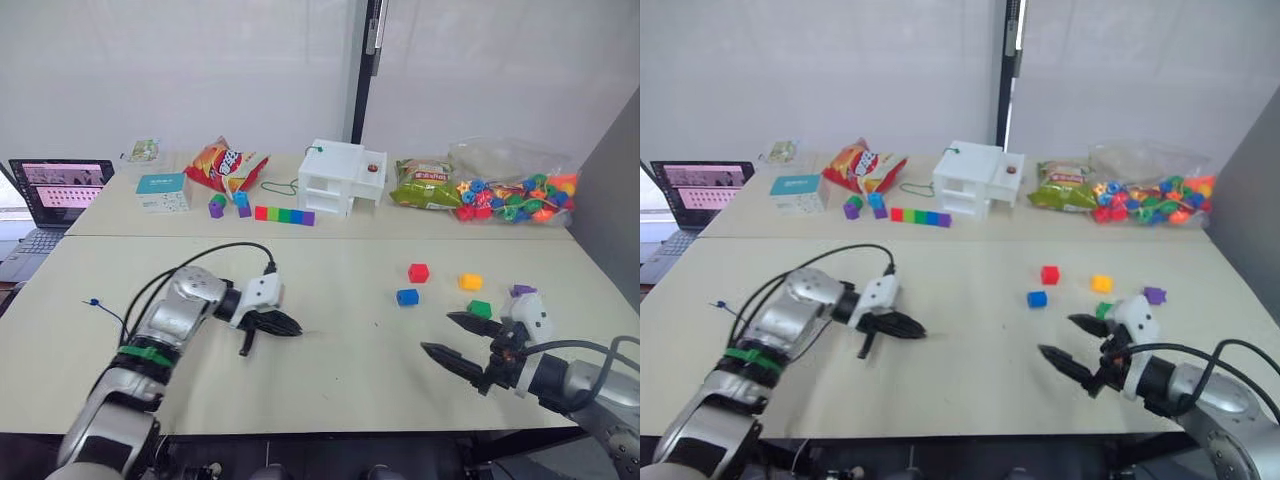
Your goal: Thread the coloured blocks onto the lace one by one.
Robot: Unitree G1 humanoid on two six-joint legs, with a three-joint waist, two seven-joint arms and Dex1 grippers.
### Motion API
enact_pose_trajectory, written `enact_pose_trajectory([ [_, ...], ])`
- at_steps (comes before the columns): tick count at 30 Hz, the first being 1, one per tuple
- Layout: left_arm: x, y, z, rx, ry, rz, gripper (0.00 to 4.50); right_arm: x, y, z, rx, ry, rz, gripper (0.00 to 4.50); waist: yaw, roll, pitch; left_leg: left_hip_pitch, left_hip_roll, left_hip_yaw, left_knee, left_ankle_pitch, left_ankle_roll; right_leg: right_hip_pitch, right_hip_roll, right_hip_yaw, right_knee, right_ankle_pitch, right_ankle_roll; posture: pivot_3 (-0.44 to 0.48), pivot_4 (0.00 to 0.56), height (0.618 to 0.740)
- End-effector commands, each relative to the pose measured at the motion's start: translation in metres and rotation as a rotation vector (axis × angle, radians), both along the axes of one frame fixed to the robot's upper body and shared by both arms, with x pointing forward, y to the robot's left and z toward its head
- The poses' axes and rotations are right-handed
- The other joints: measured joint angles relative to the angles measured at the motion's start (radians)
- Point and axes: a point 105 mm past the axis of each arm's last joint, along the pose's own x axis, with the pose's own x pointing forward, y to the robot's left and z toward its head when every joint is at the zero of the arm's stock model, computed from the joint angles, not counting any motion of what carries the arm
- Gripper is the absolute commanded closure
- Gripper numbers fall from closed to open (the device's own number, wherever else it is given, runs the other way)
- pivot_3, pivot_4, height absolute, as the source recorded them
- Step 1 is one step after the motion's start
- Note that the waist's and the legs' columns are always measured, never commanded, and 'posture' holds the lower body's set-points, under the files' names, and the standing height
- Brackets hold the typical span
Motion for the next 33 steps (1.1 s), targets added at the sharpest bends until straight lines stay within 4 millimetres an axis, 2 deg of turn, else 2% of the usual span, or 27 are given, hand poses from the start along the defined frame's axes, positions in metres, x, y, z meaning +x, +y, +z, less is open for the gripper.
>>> enact_pose_trajectory([
  [1, -0.01, 0.0, 0.013, -0.028, -0.027, 0.037, 4.47, 0.019, -0.046, 0.011, -0.033, -0.081, -0.308, 0.0, 0.001, 0.001, 0.0, 0.0, -0.001, 0.0, 0.0, 0.0, 0.0, 0.0, 0.0, 0.001, 0.0, 0.0, 0.0, 0.0, 0.15, 0.74],
  [4, -0.021, 0.0, 0.013, -0.034, -0.02, 0.081, 4.47, 0.03, -0.077, 0.005, -0.042, -0.05, -0.532, 0.0, 0.001, 0.001, 0.001, 0.0, -0.001, 0.0, 0.0, 0.0, -0.001, 0.0, 0.0, 0.002, 0.0, 0.0, 0.0, 0.0, 0.15, 0.74],
  [6, -0.026, 0.0, 0.012, -0.038, -0.018, 0.11, 4.47, 0.035, -0.089, 0.005, -0.037, -0.044, -0.624, 0.0, 0.0, 0.001, 0.001, 0.0, -0.001, 0.0, 0.0, 0.001, -0.001, -0.001, 0.0, 0.003, 0.0, 0.0, 0.0, 0.0, 0.15, 0.74],
  [9, -0.033, -0.003, 0.011, -0.058, -0.008, 0.148, 4.47, 0.043, -0.099, 0.001, -0.054, -0.012, -0.709, 0.0, -0.001, 0.002, 0.001, -0.001, -0.001, 0.002, -0.002, 0.001, -0.002, -0.004, 0.001, 0.005, 0.002, 0.0, 0.0, 0.0, 0.15, 0.74],
  [11, -0.037, -0.005, 0.011, -0.08, 0.008, 0.161, 4.47, 0.049, -0.099, 0.001, -0.056, -0.006, -0.72, 0.0, -0.003, 0.002, 0.001, -0.001, -0.001, 0.003, -0.003, 0.001, -0.002, -0.005, 0.002, 0.006, 0.002, 0.0, 0.0, 0.0, 0.15, 0.74],
  [16, -0.046, -0.014, 0.005, -0.103, 0.019, 0.18, 4.47, 0.072, -0.127, 0.004, -0.01, 0.017, -0.927, 0.0, -0.009, 0.003, 0.001, -0.001, -0.001, 0.004, -0.004, 0.002, -0.002, -0.006, 0.002, 0.007, 0.002, 0.0, 0.0, 0.0, 0.15, 0.74],
  [20, -0.048, -0.015, 0.004, -0.109, 0.016, 0.19, 4.47, 0.092, -0.139, 0.0, -0.016, 0.059, -0.956, 0.0, -0.009, 0.003, 0.001, 0.0, -0.001, 0.004, -0.005, 0.002, -0.003, -0.006, 0.003, 0.008, 0.002, 0.0, 0.0, 0.0, 0.15, 0.74],
  [26, -0.05, -0.014, 0.002, -0.102, 0.013, 0.196, 4.47, 0.109, -0.138, -0.015, 0.01, 0.142, -0.934, 0.0, -0.017, 0.003, 0.001, -0.001, -0.001, 0.005, -0.006, 0.002, -0.003, -0.006, 0.003, 0.007, 0.001, 0.0, 0.0, 0.0, 0.15, 0.74],
  [29, -0.05, -0.011, 0.001, -0.091, 0.005, 0.201, 4.5, 0.112, -0.137, -0.024, 0.024, 0.185, -0.919, 0.86, -0.019, 0.004, 0.001, -0.001, -0.001, 0.005, -0.006, 0.002, -0.003, -0.006, 0.003, 0.007, 0.001, 0.0, 0.0, 0.0, 0.15, 0.74],
  [33, -0.049, -0.009, -0.001, -0.081, -0.003, 0.21, 4.5, 0.117, -0.137, -0.021, 0.042, 0.159, -0.897, 2.24, -0.022, 0.004, 0.001, -0.001, -0.001, 0.005, -0.006, 0.002, -0.003, -0.006, 0.002, 0.008, 0.001, 0.0, 0.0, 0.0, 0.15, 0.74],
])
